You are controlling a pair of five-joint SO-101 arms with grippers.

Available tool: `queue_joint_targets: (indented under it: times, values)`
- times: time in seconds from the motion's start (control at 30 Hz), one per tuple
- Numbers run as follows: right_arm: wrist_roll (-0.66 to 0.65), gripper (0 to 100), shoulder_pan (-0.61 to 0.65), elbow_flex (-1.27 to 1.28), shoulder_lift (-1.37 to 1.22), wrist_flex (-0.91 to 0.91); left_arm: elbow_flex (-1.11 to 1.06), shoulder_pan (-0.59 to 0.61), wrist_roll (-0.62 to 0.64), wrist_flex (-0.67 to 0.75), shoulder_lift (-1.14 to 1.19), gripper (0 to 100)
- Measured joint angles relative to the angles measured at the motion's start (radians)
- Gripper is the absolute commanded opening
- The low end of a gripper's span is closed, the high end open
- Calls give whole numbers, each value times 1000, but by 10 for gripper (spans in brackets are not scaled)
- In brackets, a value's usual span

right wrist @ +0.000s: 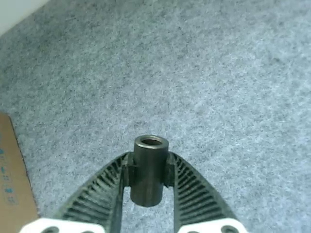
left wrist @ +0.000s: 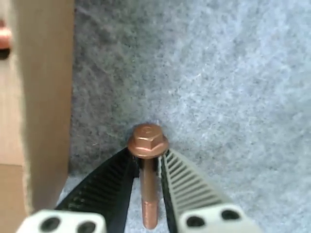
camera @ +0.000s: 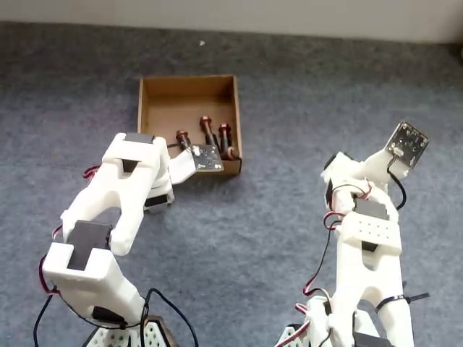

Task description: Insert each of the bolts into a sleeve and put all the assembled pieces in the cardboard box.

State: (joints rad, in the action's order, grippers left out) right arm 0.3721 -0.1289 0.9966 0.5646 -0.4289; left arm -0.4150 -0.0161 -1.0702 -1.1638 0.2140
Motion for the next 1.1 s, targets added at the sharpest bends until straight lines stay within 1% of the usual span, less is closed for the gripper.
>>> queue_joint_targets:
  times: [0.1, 0.33, 0.67, 0.77, 0.87, 0.97, 1.1]
  values:
    - [0, 6, 0, 0, 0, 0, -2, 2, 87, 0, -58, 5]
    - [0, 6, 0, 0, 0, 0, -2, -3, 304, 0, -278, 5]
    - [0, 6, 0, 3, 17, 0, -12, -3, 569, 8, -448, 5]
    - [0, 6, 0, 32, 72, -6, -98, -21, 635, 71, -531, 5]
    - [-6, 6, 23, 78, 146, -12, -227, -78, 689, 143, -652, 5]
    - [-80, 6, 92, 138, 235, -12, -341, -121, 758, 196, -802, 5]
    - [-135, 5, 160, 201, 344, -12, -427, -130, 847, 229, -993, 5]
